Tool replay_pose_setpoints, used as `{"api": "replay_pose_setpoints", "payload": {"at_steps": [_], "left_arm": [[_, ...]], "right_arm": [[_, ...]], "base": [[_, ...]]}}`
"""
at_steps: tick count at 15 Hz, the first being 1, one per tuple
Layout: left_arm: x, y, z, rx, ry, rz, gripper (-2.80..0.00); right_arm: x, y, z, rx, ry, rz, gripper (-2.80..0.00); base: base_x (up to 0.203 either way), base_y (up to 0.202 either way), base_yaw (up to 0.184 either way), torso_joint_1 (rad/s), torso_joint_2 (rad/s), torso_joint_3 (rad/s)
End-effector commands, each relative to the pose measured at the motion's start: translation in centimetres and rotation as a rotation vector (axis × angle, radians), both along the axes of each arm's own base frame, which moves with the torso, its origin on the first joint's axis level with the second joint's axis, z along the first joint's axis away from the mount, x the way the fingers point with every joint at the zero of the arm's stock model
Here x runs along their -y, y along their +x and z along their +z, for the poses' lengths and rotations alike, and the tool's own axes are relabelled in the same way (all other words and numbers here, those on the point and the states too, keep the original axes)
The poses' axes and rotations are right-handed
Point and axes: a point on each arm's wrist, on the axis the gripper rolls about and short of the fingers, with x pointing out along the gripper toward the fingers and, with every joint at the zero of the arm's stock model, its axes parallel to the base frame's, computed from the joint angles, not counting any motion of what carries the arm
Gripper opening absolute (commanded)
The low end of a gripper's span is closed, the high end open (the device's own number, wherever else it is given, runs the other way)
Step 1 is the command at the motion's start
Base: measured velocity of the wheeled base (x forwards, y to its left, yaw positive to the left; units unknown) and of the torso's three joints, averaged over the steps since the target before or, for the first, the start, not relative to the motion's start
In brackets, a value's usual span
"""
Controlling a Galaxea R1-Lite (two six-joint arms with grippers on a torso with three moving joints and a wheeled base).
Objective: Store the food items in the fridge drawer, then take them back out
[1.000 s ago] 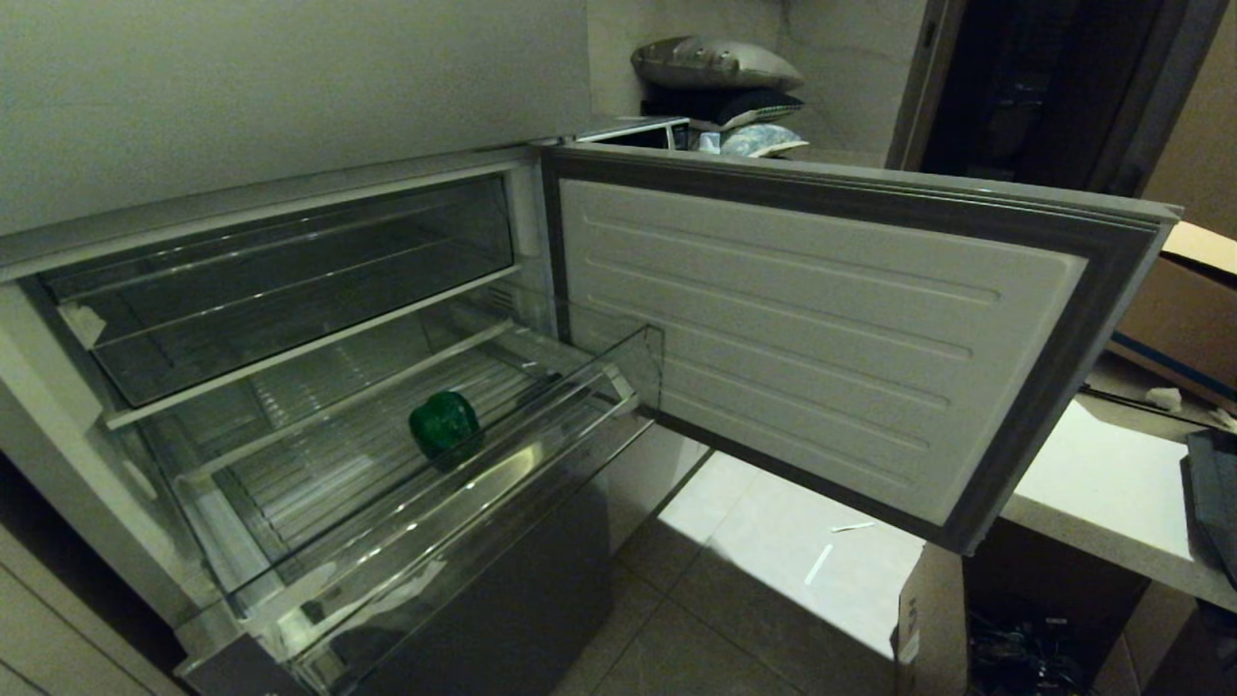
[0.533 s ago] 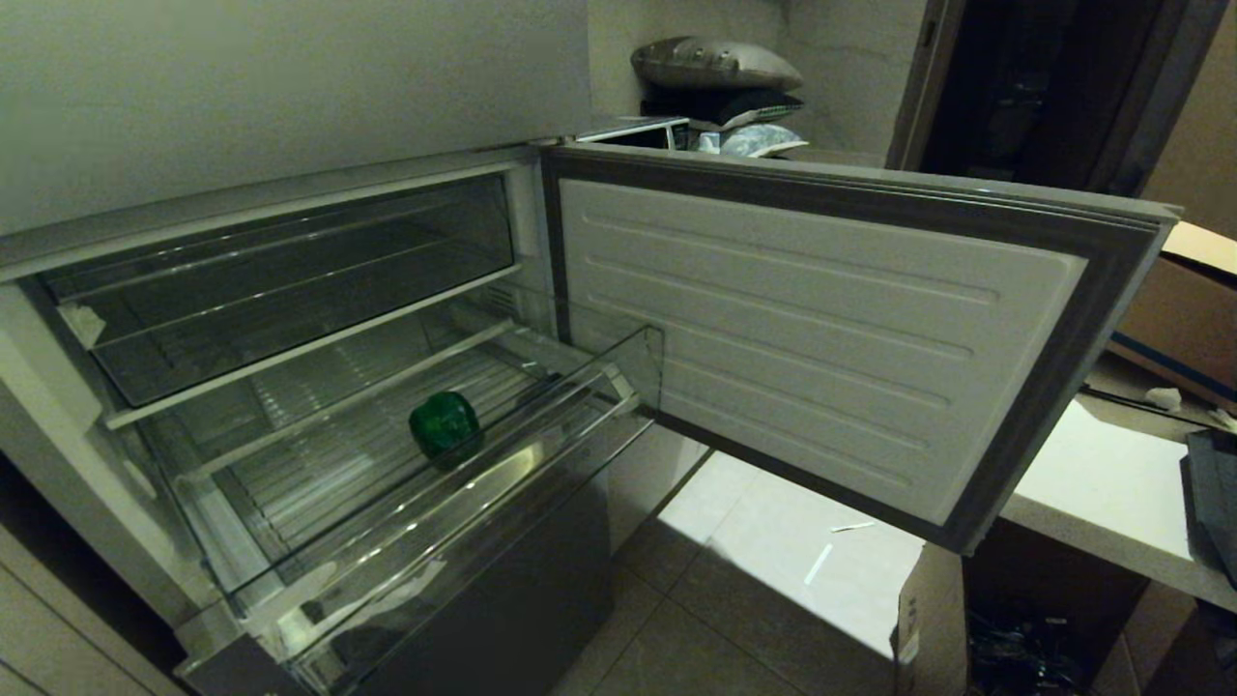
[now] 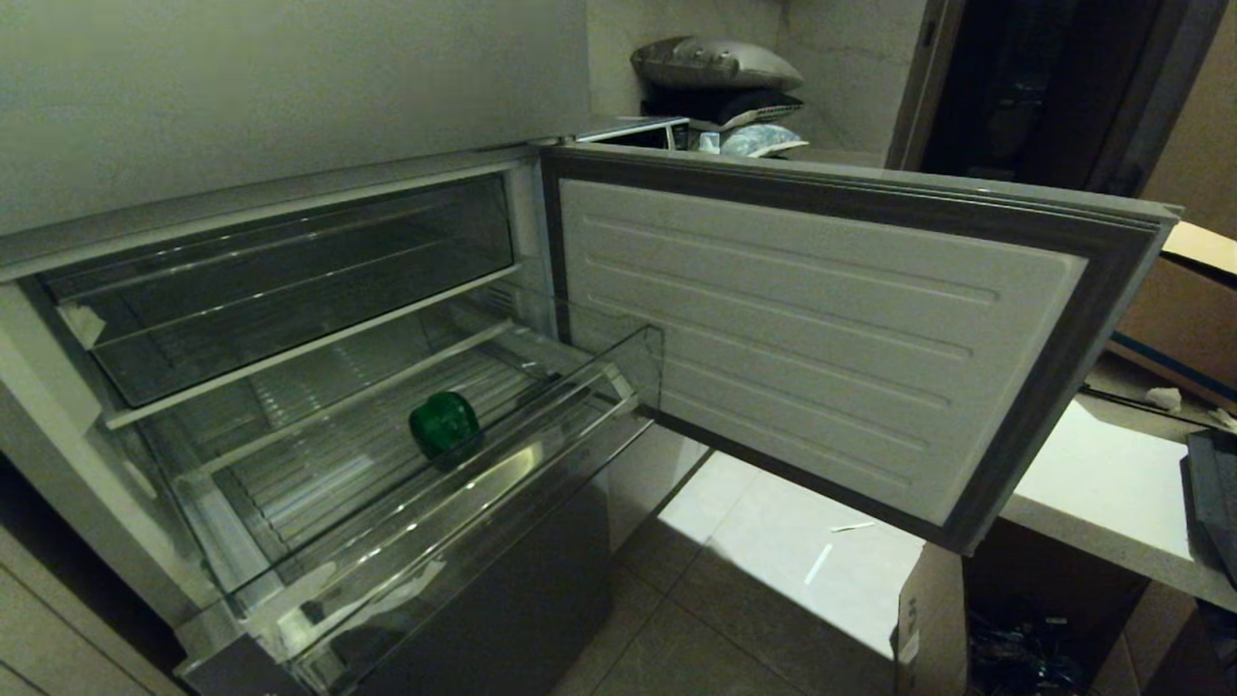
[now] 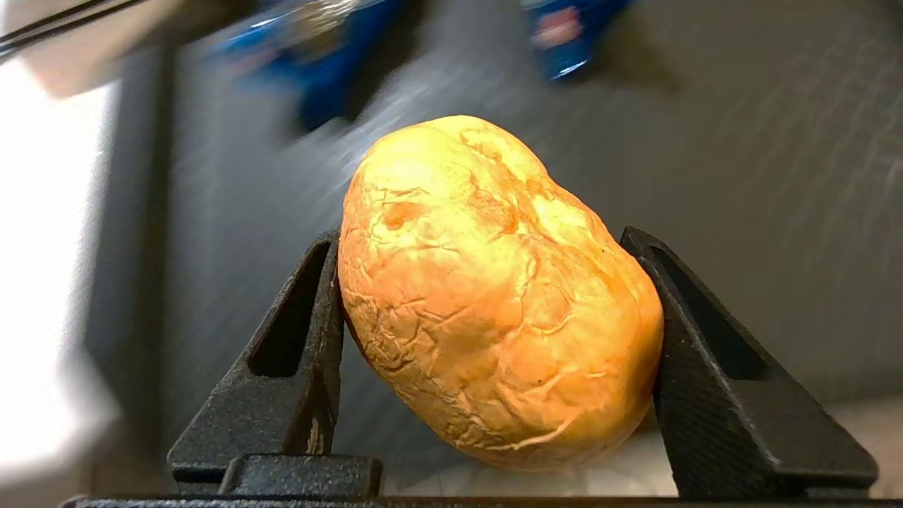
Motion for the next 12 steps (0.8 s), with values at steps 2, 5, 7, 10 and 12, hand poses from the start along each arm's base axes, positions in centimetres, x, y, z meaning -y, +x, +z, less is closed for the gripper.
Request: {"api": "replay_pose_setpoints", "payload": {"at_steps": [2,5,7,10,12], "left_arm": [[0.0,0.0,0.0,0.001,0.0,0.001,-2.8],[0.0,0.0,0.0,0.001,0.0,0.001,-2.8],[0.0,0.0,0.0,0.001,0.0,0.001,-2.8],[0.0,0.0,0.0,0.001,0.0,0.001,-2.8],[0.0,0.0,0.0,0.001,0.0,0.001,-2.8]], "right_arm": [[-11.6,-2.9,1.9,0.09,-0.201,0.162,-2.8],[-18.6,-4.7,-0.6,0.158,-0.258,0.471,-2.8],[-21.0,-7.4,-2.3,0.209,-0.292,0.589,-2.8],[-22.2,-10.3,-4.4,0.274,-0.354,0.683,-2.8],[-22.2,-10.5,-5.9,0.161,-0.399,0.751,-2.8]], "base": [[0.0,0.0,0.0,0.0,0.0,0.0],[0.0,0.0,0.0,0.0,0.0,0.0],[0.0,0.0,0.0,0.0,0.0,0.0],[0.0,0.0,0.0,0.0,0.0,0.0],[0.0,0.0,0.0,0.0,0.0,0.0]]}}
